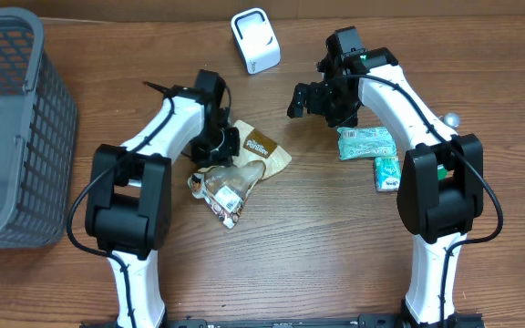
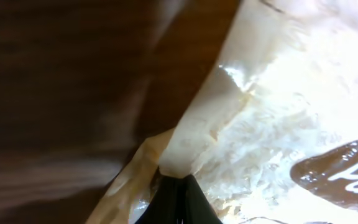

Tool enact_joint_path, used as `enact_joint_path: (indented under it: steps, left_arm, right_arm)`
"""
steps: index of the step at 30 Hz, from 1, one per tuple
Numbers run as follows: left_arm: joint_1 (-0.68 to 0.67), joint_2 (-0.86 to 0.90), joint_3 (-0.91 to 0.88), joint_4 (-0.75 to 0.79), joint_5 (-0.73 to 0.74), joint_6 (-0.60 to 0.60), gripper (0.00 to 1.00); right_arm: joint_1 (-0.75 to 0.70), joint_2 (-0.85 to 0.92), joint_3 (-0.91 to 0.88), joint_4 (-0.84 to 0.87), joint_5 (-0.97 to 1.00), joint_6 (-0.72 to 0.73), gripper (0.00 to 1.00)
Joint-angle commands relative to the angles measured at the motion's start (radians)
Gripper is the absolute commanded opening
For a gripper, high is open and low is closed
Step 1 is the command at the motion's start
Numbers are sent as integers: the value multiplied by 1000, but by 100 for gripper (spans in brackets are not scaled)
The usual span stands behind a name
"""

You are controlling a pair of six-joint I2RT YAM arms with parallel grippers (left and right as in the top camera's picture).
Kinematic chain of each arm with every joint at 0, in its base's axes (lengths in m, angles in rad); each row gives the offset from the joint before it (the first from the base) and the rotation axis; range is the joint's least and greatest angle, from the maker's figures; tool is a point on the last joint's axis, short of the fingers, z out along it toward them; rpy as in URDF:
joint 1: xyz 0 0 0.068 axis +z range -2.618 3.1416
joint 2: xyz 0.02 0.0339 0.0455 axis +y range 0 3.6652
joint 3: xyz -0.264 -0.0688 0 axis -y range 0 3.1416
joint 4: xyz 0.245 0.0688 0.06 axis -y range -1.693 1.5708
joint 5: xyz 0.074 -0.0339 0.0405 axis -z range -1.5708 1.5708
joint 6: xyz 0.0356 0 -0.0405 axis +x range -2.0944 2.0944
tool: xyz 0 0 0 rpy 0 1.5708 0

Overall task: Scan the item barcode
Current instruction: 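Move the left gripper to the PanTree bag and grasp its lower end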

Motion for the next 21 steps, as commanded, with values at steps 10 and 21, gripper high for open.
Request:
enact_joint_path:
  steps: [10,21]
  left_arm:
    - [66,-15,679,-512,-102,20,4]
    - [60,-121,724,-729,-251,-11,4]
  right_arm:
    - [-2,-5,21,-4,-9,4,100]
    - [95,-5,21,8,-5,0,100]
